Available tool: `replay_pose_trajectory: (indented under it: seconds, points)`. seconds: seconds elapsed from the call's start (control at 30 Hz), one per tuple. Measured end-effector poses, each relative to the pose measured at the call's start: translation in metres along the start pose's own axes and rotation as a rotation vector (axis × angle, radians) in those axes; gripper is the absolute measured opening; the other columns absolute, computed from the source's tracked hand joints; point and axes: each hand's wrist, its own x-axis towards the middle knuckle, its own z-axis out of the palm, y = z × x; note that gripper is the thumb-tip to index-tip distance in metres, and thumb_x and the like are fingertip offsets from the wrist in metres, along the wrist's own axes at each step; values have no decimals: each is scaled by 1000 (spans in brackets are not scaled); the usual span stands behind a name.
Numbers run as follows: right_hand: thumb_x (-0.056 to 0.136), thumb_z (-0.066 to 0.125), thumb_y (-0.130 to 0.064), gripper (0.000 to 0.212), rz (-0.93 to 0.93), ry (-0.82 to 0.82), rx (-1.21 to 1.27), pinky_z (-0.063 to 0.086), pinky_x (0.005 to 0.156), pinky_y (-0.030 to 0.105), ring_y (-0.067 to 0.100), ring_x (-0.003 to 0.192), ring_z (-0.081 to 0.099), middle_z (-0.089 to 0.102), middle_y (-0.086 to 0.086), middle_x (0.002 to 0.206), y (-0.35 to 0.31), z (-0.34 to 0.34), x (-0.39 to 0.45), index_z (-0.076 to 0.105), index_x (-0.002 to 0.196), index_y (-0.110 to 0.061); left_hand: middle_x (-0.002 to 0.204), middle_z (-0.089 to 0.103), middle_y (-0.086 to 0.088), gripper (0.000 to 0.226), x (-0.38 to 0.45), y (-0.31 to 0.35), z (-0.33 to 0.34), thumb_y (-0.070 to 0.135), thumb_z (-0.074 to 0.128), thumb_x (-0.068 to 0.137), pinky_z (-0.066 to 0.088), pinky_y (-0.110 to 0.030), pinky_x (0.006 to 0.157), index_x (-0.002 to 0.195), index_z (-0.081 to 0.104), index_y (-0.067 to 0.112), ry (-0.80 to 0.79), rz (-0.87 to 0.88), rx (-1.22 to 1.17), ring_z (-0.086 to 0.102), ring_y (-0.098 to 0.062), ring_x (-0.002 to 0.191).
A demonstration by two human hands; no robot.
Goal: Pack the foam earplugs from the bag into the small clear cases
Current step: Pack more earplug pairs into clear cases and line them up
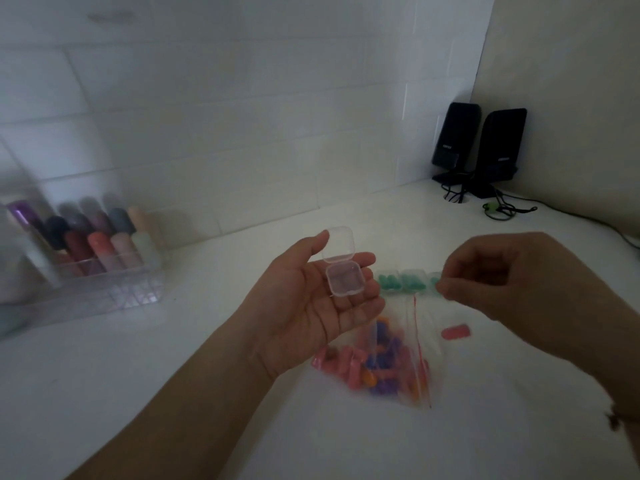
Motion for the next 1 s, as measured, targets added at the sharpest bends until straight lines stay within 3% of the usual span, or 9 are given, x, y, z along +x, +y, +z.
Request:
replay_pose_trajectory:
  seconds: [0.07,0.13,0.23,0.33,0.47,0.67,0.83,1.0]
  points:
    - [79,75,-21,13,13,-45,18,46,50,12,3,47,58,68,-18,68,3,0,0,69,73,-30,89,64,-20,58,-1,-1,2,38,55,83,61,-39,69,115,64,-10,-4,-22,25,65,-28,74]
    - [81,73,-21,14,51,-196,-90,49,53,12,2,51,61,66,-25,72,8,1,0,69,75,-33,90,64,-20,59,-1,0,1,38,55,83,61,-39,68,117,63,-10,11,-18,32,66,-29,74]
    - [81,73,-23,12,142,-350,-149,58,60,27,4,57,65,67,-22,76,14,-4,0,70,77,-34,89,64,-20,58,0,3,-3,39,52,88,61,-39,68,118,62,-10,48,12,2,67,-29,71]
    - [81,73,-29,14,165,-343,-354,45,63,15,-1,68,62,65,-16,77,26,-18,0,64,81,-39,89,64,-20,57,4,2,-6,39,49,93,61,-40,68,120,61,-10,85,11,-13,68,-30,71]
    - [84,71,-26,22,270,-505,-503,41,68,15,1,83,54,58,-18,94,40,-33,-5,57,92,-42,91,64,-20,56,6,1,-6,39,49,94,61,-40,69,119,61,-10,89,18,-7,68,-29,71]
    - [78,76,-27,24,131,-384,-498,45,89,25,-1,93,51,56,-23,96,44,-20,1,59,85,-44,95,64,-21,57,3,-1,-2,40,49,92,61,-39,65,118,62,-10,71,10,11,69,-30,73]
    - [79,74,-31,21,-20,-340,-478,46,88,29,1,89,52,62,-21,92,46,5,5,58,77,-45,99,64,-22,59,3,-4,0,39,53,87,61,-40,69,117,63,-10,64,-4,19,68,-30,76]
    - [80,72,-29,17,-51,-275,-500,50,81,28,-1,79,57,64,-21,82,51,8,8,61,75,-40,101,63,-22,59,4,-5,1,38,54,84,60,-41,72,118,63,-10,60,-5,-2,68,-30,78]
